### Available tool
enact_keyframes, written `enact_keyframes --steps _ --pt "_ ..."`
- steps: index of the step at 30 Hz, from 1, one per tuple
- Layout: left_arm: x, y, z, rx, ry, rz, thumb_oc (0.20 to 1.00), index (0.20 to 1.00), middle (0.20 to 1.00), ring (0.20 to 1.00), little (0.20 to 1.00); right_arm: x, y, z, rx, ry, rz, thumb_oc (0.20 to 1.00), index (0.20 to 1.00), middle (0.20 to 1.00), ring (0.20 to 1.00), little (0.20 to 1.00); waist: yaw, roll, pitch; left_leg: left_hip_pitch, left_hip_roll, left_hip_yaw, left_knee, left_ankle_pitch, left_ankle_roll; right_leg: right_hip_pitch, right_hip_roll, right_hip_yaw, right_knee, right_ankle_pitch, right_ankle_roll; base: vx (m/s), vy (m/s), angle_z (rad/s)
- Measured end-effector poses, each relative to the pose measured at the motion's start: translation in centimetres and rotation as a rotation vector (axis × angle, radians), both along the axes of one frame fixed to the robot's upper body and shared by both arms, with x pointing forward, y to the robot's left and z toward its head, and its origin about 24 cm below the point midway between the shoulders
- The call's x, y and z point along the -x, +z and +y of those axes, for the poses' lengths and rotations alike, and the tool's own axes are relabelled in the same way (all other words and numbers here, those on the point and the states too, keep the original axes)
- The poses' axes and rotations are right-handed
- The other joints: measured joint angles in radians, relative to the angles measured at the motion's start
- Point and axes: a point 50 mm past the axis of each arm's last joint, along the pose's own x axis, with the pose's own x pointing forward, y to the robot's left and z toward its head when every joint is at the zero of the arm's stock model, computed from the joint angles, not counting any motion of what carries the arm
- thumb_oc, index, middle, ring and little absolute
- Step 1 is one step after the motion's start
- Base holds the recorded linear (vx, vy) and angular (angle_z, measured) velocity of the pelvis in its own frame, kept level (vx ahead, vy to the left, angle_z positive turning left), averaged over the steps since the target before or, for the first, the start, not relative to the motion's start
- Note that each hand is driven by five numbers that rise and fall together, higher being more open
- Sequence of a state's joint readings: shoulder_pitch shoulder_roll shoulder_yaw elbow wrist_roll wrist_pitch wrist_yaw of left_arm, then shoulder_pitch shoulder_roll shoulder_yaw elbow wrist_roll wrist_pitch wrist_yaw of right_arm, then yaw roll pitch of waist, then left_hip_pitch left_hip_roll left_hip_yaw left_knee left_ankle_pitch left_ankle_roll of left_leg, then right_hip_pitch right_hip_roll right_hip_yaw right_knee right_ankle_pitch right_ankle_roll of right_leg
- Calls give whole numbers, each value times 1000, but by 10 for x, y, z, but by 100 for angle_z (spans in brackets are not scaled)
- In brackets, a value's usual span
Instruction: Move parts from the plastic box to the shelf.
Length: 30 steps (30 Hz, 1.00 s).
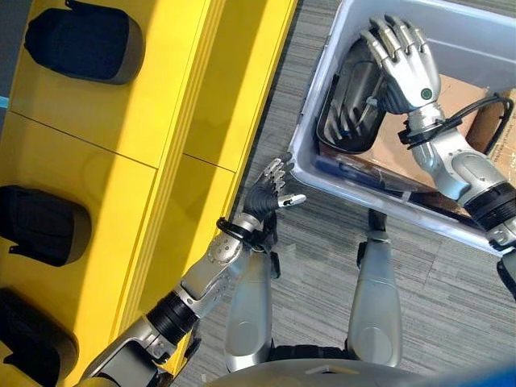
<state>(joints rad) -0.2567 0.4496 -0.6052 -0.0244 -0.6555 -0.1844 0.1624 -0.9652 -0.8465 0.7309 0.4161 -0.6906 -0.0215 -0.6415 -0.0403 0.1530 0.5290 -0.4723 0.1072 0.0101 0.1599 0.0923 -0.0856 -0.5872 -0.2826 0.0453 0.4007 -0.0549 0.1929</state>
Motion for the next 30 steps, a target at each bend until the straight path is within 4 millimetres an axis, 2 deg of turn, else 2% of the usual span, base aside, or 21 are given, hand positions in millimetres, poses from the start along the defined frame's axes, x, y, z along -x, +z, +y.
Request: enact_keyframes --steps 3,9,11,14,18,21,22,27,30 --pt "-1 -4 2 -11 0 10 1000 1000 1000 1000 1000 -6 -8 10 89 0 109 1000 1000 1000 1000 1000 4 0 0 -5 2 -8 1 1 -1 -4 1 -8 9 -5 -4 -24 -70 6" --pt "-3 -2 8 -16 0 -2 1000 1000 1000 1000 1000 -24 -23 -18 -28 -200 368 1000 1000 1000 1000 1000 37 0 0 -40 6 -22 3 11 -12 -33 2 -23 29 -8 -11 -12 -37 7" --pt "-4 -1 9 -21 -2 -3 1000 1000 1000 1000 1000 -29 -34 -19 -68 -244 491 1000 1000 1000 1000 1000 41 0 0 -40 6 -23 3 12 -12 -33 2 -23 29 -8 -11 -28 -50 0" --pt "-4 0 9 -22 -6 -5 1000 1000 1000 1000 1000 -31 -40 -20 -49 -267 572 1000 1000 1000 1000 1000 47 0 0 -42 6 -24 4 12 -12 -34 2 -23 31 -9 -11 -14 -32 0" --pt "-5 -1 12 -29 -1 5 1000 1000 1000 1000 1000 -34 -38 -15 1 -287 639 1000 1000 1000 1000 1000 52 0 0 -58 7 -35 15 12 -12 -42 2 -33 40 -12 -14 -9 -35 6" --pt "-6 0 13 -39 -11 7 1000 1000 1000 1000 1000 -39 -37 -23 -84 -336 691 1000 1000 1000 1000 1000 61 0 0 -72 7 -46 19 15 -17 -53 2 -40 51 -15 -18 -14 -28 8" --pt "-5 -1 13 -51 -15 15 1000 1000 1000 1000 1000 -43 -38 -29 -102 -395 734 1000 1000 1000 1000 1000 76 0 0 -74 7 -47 19 16 -19 -60 2 -40 56 -16 -18 -25 -37 2" --pt "-5 -2 12 -59 -18 16 1000 1000 1000 1000 1000 -49 -30 -36 -35 -495 760 1000 1000 1000 1000 1000 87 0 0 -80 9 -51 19 22 -22 -67 2 -43 69 -20 -22 -28 -36 3" --pt "-5 -2 12 -62 -22 18 1000 1000 1000 1000 1000 -51 -27 -38 -58 -545 758 1000 1000 1000 1000 1000 90 0 0 -83 9 -55 19 25 -23 -67 2 -48 70 -20 -22 -30 -23 4"
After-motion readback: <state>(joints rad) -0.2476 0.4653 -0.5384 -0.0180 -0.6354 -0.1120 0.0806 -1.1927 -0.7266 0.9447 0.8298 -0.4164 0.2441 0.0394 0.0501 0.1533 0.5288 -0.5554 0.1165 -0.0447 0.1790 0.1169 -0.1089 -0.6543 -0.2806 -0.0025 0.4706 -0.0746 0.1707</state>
